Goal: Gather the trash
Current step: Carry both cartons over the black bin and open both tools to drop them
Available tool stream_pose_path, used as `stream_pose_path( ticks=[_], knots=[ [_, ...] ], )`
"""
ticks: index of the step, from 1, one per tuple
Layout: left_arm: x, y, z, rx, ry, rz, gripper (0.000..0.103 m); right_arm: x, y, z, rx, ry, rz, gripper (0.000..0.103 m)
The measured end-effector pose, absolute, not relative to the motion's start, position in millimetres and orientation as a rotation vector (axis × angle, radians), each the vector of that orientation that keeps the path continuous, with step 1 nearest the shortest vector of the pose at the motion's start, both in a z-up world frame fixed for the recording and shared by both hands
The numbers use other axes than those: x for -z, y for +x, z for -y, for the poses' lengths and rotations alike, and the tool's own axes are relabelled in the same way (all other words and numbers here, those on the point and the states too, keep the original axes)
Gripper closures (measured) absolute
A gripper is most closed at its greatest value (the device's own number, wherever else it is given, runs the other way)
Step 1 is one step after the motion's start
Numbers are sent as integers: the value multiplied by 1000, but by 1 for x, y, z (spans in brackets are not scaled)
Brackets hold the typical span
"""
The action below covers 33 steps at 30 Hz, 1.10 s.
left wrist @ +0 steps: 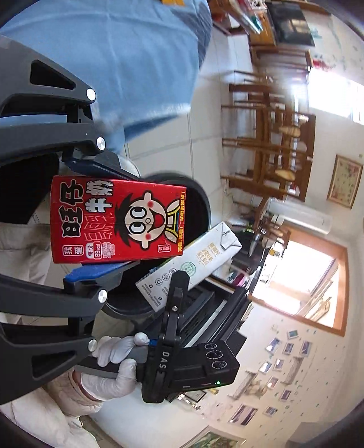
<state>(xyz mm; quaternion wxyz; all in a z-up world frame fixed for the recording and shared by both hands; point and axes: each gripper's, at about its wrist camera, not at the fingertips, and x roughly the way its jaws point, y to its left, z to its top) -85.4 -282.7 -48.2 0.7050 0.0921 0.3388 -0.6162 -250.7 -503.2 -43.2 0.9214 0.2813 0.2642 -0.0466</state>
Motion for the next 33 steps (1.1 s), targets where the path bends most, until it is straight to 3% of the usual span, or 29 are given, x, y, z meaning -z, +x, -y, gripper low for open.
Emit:
stream_pose_path(
  ticks=[13,33],
  knots=[
    [64,-106,340,1455,296,-772,52,82,-297,550,261,598,-559,52],
    [88,-108,370,1462,369,-839,51,96,-290,544,365,530,-593,51]
  ],
)
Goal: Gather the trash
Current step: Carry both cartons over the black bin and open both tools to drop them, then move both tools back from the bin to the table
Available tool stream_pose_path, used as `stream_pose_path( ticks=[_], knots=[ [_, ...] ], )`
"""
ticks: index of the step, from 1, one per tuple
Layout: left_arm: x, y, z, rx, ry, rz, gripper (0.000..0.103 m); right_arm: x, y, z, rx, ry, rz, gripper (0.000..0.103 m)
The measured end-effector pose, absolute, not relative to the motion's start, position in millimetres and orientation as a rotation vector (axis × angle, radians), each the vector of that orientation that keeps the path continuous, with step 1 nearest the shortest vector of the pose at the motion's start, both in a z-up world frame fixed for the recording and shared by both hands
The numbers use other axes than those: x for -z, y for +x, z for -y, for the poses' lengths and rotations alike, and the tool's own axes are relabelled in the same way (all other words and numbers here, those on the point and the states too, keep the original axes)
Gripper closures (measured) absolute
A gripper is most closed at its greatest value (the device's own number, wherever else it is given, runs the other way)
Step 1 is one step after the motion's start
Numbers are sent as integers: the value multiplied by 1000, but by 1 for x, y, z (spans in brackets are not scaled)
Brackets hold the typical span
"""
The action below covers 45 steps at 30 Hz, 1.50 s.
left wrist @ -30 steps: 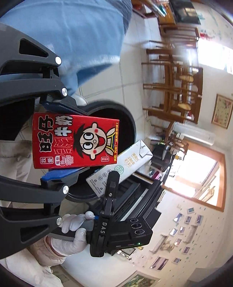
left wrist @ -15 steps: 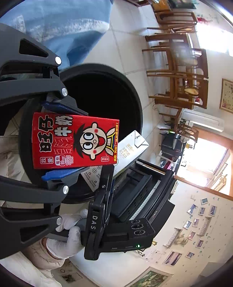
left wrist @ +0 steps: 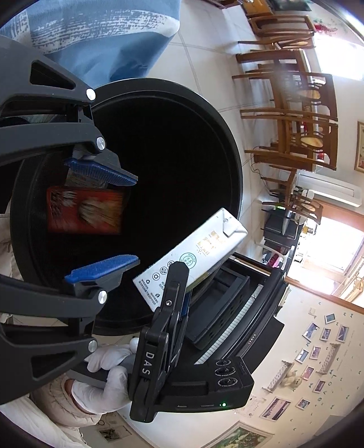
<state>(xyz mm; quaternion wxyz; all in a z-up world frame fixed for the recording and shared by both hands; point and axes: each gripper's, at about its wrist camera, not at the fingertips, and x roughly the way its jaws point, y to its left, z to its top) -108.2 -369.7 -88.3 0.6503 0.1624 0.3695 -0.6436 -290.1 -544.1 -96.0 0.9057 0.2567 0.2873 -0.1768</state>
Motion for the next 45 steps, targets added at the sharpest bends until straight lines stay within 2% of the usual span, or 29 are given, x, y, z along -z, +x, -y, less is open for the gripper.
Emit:
stream_pose_path(
  ticks=[5,7,8,10,15,19,22,30,45],
  knots=[
    [87,-107,369,1462,369,-839,51,97,-290,543,356,535,-592,50],
    [86,-108,366,1461,365,-835,50,96,-290,541,362,530,-591,39],
    [85,-108,364,1460,362,-834,49,95,-289,540,362,527,-589,37],
    [81,-108,358,1446,352,-815,28,93,-288,538,354,528,-583,32],
    [68,-104,333,1415,290,-768,11,82,-282,528,328,503,-557,21],
    [56,-98,303,1366,234,-719,5,68,-273,514,298,489,-530,11],
    [50,-88,280,1306,201,-709,5,56,-262,500,277,459,-516,6],
    [38,-53,216,1125,95,-697,5,27,-214,439,138,385,-513,6],
    [34,-4,99,887,-73,-660,5,10,-119,327,-56,288,-569,6]
  ],
)
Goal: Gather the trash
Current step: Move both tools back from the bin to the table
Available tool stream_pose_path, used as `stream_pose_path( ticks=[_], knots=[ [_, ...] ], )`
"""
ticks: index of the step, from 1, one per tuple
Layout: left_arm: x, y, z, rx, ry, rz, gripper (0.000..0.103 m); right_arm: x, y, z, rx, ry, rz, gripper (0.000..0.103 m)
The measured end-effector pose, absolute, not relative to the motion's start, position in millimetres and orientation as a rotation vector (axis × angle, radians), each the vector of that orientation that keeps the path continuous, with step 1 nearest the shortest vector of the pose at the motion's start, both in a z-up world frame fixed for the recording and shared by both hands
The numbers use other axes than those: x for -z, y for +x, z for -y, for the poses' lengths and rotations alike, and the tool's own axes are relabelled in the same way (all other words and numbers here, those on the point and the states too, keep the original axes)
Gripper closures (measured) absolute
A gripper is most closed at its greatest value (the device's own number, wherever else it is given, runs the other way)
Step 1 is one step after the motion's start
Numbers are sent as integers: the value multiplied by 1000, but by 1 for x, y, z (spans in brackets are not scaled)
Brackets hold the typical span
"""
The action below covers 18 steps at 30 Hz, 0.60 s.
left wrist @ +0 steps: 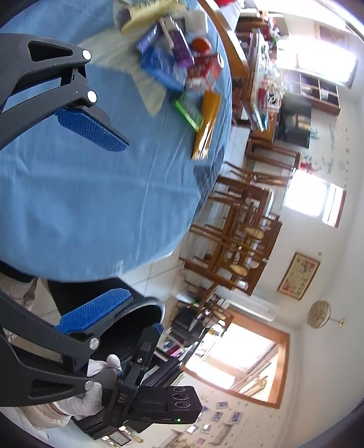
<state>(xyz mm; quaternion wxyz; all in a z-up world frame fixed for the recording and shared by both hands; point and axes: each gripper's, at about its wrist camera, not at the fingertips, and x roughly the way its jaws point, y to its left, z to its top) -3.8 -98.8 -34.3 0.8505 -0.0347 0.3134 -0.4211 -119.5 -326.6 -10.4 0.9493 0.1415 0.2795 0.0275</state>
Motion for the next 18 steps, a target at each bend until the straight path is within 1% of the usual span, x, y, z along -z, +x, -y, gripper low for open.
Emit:
stream_pose_path(
  ticks=[18],
  knots=[
    [44,46,4,667,-164,-646,5,14,-20,247,-209,260,-610,6]
  ],
)
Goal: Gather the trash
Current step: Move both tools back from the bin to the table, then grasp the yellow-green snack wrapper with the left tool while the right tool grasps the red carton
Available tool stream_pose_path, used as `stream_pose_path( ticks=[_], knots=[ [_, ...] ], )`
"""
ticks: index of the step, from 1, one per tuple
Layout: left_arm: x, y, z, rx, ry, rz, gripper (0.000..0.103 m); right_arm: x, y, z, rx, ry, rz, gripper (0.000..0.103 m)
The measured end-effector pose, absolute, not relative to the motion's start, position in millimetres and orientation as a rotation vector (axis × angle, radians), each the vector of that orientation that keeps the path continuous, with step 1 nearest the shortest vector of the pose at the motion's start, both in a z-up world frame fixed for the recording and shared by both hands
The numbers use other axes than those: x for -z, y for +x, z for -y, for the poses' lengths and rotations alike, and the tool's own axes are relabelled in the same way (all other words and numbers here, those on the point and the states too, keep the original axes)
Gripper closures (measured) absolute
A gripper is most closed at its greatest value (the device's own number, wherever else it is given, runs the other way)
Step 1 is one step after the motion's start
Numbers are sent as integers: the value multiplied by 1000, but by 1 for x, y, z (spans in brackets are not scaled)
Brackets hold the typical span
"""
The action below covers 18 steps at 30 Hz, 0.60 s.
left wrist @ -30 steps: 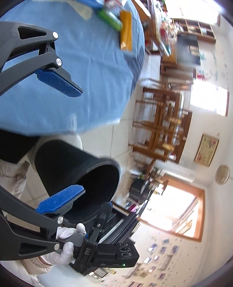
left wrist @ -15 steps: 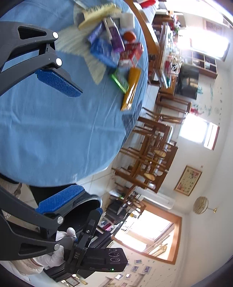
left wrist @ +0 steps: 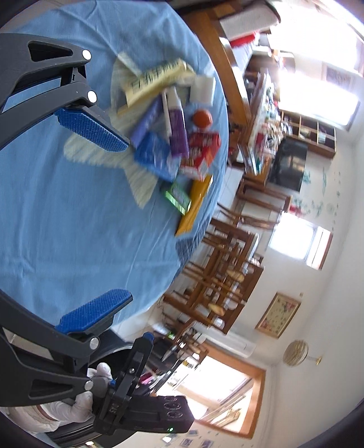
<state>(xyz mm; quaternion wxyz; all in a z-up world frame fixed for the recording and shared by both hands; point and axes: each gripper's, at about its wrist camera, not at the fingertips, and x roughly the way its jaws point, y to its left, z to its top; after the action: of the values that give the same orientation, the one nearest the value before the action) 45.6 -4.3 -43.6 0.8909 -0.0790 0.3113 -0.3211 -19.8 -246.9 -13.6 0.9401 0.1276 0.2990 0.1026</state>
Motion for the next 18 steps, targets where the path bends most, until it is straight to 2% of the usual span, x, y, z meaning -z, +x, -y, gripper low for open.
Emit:
stream_pose_path(
  ticks=[18],
  knots=[
    [62,117,-78,339,-302,-792,5,16,102,181,-349,131,-678,6]
  ],
)
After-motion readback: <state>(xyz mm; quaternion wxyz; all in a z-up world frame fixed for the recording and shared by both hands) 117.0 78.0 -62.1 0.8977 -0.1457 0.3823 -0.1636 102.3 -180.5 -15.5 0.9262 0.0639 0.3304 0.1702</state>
